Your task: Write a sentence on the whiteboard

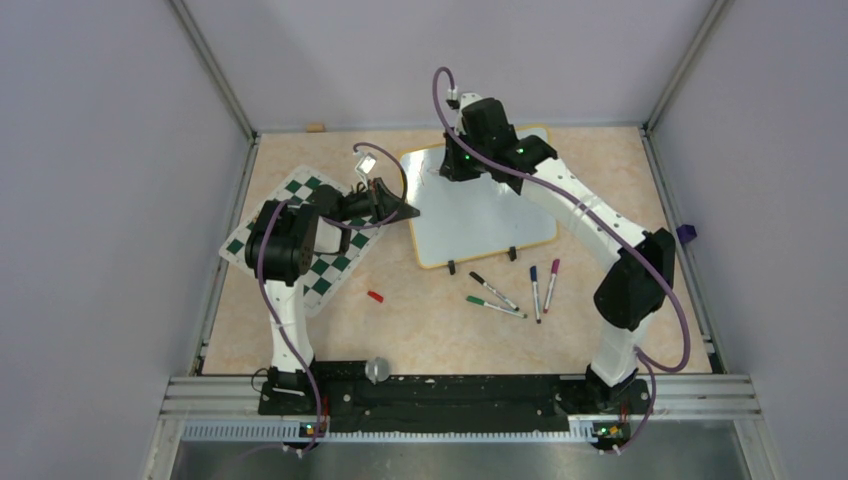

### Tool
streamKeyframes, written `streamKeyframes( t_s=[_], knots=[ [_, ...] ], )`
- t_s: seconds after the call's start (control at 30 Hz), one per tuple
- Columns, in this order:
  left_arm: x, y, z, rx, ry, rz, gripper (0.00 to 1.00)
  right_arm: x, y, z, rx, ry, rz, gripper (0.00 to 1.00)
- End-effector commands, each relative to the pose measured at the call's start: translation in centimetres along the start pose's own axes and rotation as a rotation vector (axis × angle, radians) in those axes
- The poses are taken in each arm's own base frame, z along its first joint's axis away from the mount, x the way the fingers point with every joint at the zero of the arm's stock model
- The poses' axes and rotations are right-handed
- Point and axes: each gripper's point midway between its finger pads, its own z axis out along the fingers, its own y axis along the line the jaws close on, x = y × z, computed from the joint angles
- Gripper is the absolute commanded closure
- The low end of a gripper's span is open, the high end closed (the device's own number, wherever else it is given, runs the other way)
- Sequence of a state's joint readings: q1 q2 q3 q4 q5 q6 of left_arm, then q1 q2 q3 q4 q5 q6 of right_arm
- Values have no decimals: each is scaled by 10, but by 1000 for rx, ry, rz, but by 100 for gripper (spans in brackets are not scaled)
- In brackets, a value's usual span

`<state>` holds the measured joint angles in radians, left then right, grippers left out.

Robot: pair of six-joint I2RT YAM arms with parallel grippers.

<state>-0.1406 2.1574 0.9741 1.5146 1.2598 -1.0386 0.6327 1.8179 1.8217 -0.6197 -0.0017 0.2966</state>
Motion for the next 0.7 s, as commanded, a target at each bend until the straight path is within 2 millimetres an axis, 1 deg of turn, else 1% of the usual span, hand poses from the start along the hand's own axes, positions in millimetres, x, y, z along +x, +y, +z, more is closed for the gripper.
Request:
streamKeyframes(
  t_s=[0.0,0.47,0.57,0.67],
  knots=[
    [7,-33,3,107,90,153,100,-11,5,4,-8,-32,-7,100],
    [7,-32,3,107,92,148,100,12,2,0,2,17,4,100],
    [7,-32,4,108,92,149,100,14,-2,-1,18,20,2,100],
    [7,-32,3,108,94,149,100,10,-7,-4,54,9,0,100]
  ],
)
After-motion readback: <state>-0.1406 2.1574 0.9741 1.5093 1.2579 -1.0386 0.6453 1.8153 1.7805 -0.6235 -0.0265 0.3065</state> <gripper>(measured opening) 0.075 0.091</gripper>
